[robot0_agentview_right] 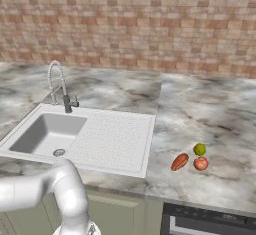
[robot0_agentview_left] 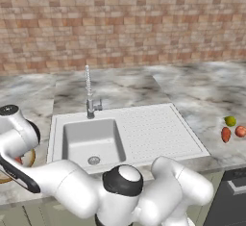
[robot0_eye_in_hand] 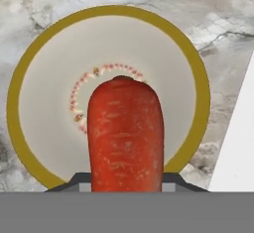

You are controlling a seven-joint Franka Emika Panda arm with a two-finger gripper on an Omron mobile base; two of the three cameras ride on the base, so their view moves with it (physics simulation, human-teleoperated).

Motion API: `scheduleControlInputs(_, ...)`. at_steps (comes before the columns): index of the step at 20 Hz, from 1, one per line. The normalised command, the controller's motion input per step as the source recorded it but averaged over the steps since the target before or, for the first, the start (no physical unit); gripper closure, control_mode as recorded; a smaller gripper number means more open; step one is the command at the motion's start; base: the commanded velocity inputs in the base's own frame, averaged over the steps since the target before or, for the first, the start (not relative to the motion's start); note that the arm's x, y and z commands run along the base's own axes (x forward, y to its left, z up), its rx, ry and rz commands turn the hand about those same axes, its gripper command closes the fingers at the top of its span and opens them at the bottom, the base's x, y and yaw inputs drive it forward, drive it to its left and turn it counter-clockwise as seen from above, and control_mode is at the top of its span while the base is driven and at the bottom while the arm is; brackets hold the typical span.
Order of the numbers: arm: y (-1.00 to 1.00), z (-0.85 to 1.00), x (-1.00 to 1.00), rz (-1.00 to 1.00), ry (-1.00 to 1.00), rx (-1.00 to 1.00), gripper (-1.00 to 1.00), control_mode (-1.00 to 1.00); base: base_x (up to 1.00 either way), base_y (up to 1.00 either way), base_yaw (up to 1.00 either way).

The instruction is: There is a mixed pile of frozen fruits and vegetables on the counter. Locate all the frozen vegetables and place the items in a bowl on the counter. Take all the frozen fruits and defrost them in a running sink.

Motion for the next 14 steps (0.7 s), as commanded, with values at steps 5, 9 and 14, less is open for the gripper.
scheduleControlInputs(5, 0.16, -0.02, 0.62, 0.00, 0.04, -0.01, 1.00, -1.00, 0.00, 0.00, 0.00)
scheduleControlInputs(9, 0.22, -0.02, 0.32, 0.00, 0.02, -0.03, 1.00, -1.00, 0.00, 0.00, 0.00)
scheduleControlInputs(14, 0.51, -0.02, 0.00, 0.00, 0.00, -0.06, 1.00, -1.00, 0.00, 0.00, 0.00)
